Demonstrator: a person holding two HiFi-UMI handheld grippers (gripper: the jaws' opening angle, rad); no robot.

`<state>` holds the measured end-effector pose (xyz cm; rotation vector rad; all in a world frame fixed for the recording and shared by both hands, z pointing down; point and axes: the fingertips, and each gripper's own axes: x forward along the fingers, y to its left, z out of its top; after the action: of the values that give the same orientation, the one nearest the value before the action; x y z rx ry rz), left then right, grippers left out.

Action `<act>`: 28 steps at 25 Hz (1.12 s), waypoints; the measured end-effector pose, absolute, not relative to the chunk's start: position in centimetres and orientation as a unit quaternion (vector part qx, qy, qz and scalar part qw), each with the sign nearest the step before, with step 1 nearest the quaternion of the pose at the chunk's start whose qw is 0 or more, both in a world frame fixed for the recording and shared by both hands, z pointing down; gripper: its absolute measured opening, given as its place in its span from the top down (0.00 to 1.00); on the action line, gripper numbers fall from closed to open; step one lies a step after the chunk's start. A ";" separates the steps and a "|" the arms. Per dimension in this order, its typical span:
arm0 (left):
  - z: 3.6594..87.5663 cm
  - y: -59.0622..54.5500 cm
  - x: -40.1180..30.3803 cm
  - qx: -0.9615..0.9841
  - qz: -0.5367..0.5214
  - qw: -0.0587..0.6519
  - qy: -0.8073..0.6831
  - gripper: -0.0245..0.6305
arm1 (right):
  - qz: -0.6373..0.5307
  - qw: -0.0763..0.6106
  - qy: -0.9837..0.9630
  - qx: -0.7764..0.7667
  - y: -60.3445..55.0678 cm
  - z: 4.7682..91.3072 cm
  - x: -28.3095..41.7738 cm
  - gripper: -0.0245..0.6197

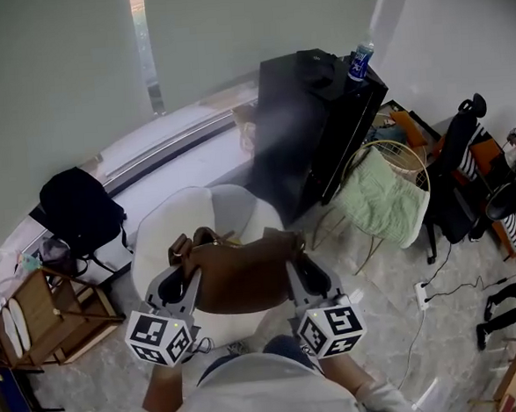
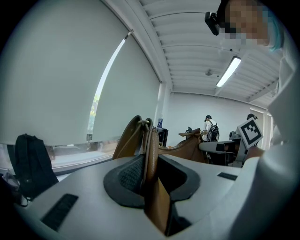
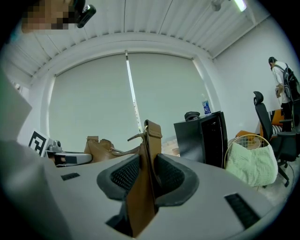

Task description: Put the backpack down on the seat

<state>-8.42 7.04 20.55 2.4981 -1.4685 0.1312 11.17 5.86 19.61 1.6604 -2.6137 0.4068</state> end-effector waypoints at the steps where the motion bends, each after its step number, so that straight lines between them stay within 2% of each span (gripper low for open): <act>1: 20.5 6.6 -9.0 0.855 0.044 0.120 -0.502 0.81 | 0.130 0.009 -0.837 0.531 5.5 19.6 10.7 0.75; 17: 22.6 -2.2 -9.5 0.829 0.039 0.145 -0.539 0.81 | 0.145 0.034 -0.858 0.491 -5.3 21.3 9.8 0.75; 28: 27.2 -8.8 -8.8 0.807 0.038 0.174 -0.563 0.81 | 0.163 0.072 -0.871 0.458 -13.4 25.7 10.3 0.76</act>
<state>-8.78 -8.82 27.24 2.2878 -1.5970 0.1090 10.30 -13.43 25.72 1.3756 -2.6181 0.4890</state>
